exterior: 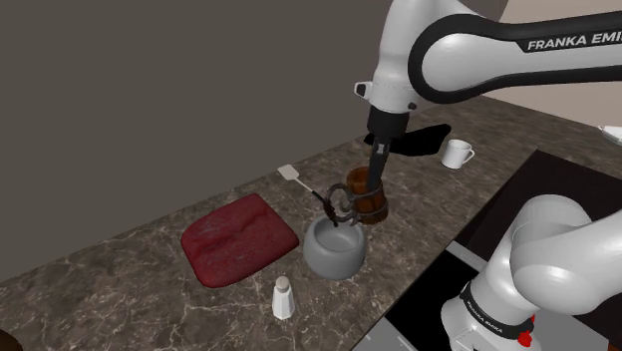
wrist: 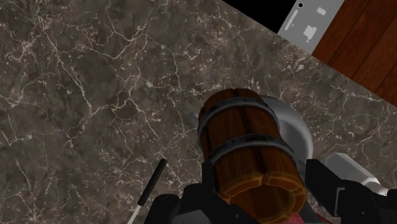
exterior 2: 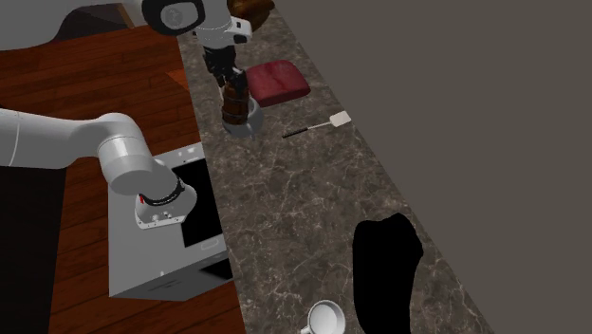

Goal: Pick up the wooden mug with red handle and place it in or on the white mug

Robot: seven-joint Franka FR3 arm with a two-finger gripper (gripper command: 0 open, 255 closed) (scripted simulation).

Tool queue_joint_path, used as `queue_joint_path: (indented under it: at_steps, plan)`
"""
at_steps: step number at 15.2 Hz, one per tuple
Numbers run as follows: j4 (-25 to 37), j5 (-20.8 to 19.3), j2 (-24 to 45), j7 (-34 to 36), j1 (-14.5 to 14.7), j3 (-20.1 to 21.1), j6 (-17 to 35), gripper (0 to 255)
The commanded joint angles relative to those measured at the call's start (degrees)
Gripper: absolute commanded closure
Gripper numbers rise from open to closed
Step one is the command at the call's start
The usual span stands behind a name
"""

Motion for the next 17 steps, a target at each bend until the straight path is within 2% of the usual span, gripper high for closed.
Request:
queue_joint_path:
  at_steps: [1, 5, 12, 13, 17]
  plan:
    - [-1.7, 0.1, -0.1, 0.0, 0.1, 0.1, 1.7, 255]
    - [-4.4, 0.4, 0.3, -0.2, 0.1, 0.3, 4.8, 255]
    - [-4.4, 0.3, 0.3, -0.1, 0.3, 0.2, 4.8, 255]
    - [-4.3, 0.3, 0.5, -0.1, 0.2, 0.3, 4.9, 0]
    - [-4.2, 0.2, 0.5, -0.2, 0.2, 0.2, 4.7, 0]
